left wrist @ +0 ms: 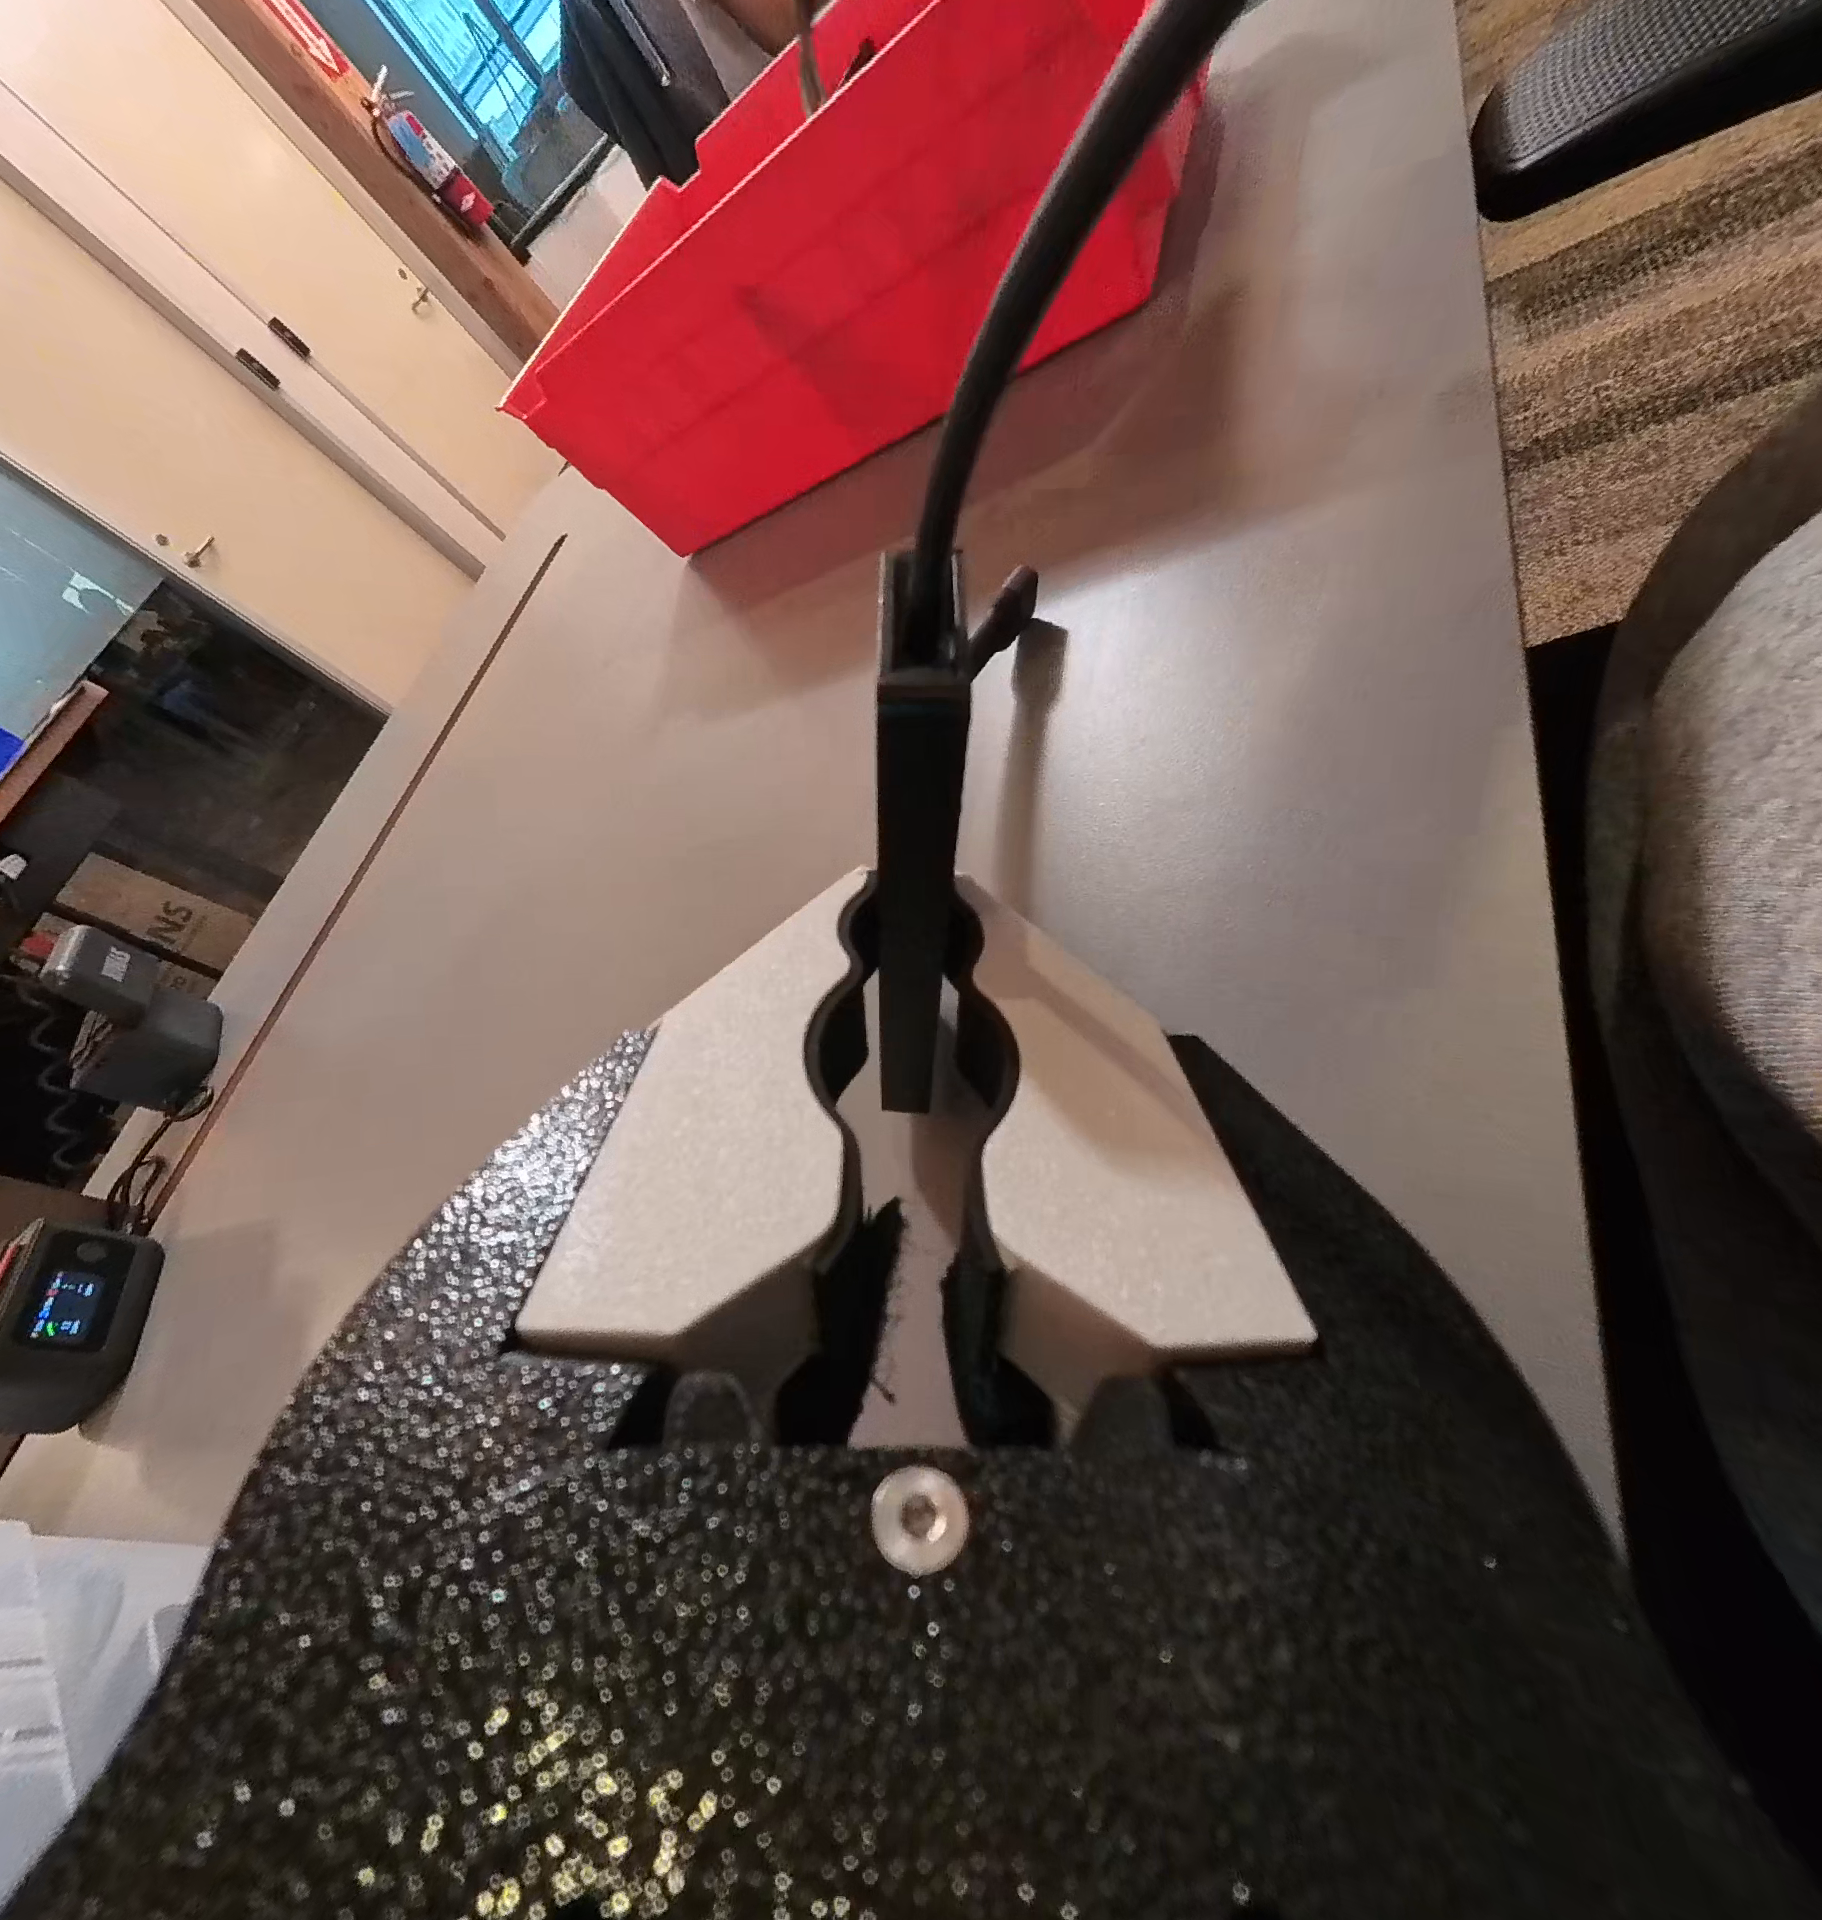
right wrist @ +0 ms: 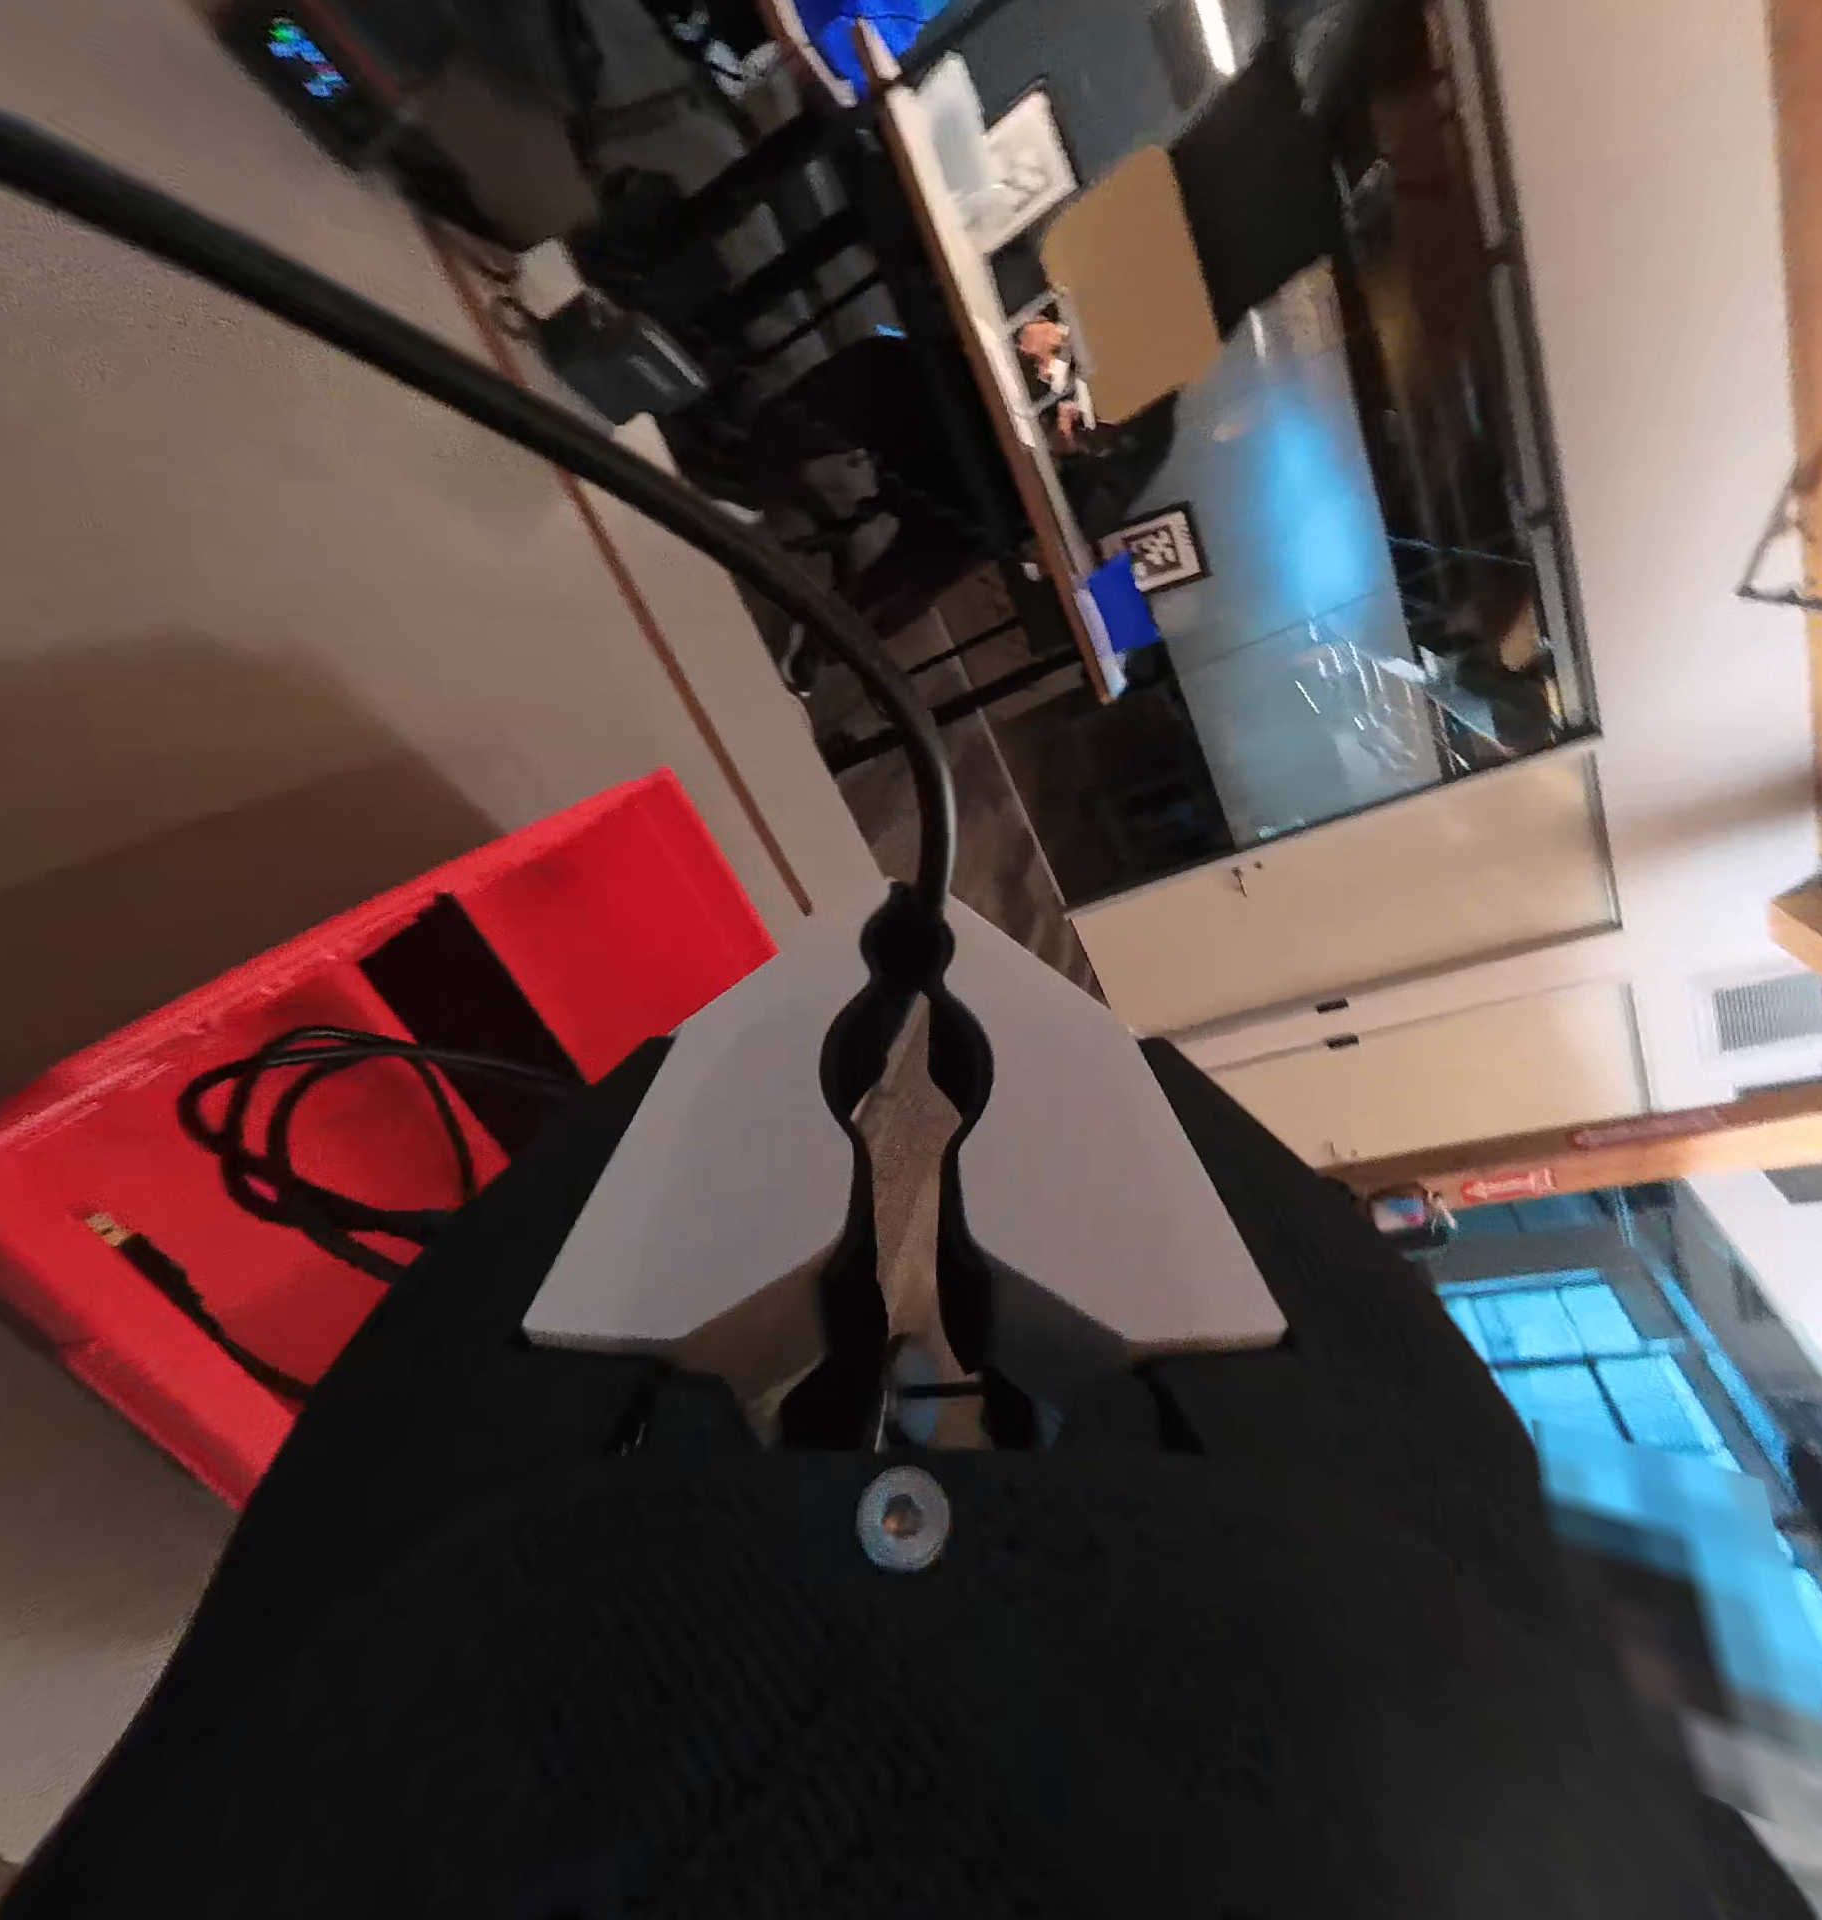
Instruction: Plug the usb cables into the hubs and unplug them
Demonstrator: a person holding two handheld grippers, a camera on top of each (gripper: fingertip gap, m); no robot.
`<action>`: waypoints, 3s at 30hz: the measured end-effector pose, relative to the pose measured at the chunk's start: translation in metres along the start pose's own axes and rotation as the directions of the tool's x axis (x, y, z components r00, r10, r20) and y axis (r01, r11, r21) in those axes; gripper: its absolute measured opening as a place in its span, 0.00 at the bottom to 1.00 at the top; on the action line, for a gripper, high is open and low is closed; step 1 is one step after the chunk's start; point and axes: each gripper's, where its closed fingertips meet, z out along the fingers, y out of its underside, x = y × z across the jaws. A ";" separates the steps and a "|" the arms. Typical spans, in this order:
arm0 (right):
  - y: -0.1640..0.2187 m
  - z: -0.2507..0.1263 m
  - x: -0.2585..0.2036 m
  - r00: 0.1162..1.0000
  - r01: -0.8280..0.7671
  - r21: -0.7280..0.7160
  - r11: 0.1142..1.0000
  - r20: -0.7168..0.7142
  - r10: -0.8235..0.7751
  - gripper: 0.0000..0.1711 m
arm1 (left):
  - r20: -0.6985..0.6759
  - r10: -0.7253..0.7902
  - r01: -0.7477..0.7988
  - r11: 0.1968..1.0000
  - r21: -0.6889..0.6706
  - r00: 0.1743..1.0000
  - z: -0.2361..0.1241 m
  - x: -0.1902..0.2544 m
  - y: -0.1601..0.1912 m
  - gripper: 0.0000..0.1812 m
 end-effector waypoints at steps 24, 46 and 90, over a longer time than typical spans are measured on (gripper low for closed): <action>0.124 0.078 0.007 0.991 0.107 -0.546 0.831 -0.008 -0.133 0.00 | -0.008 0.010 -0.010 1.000 -0.007 1.000 0.001 0.002 0.002 0.05; 0.135 0.031 -0.058 0.891 -0.052 -0.646 0.762 0.315 0.328 0.34 | -0.003 0.022 -0.022 1.000 -0.003 1.000 0.000 0.001 -0.003 0.05; -0.099 0.067 -0.343 0.747 -0.139 0.445 0.884 0.634 -0.201 0.03 | -0.019 0.063 -0.064 0.995 -0.075 0.998 -0.024 0.005 0.005 0.05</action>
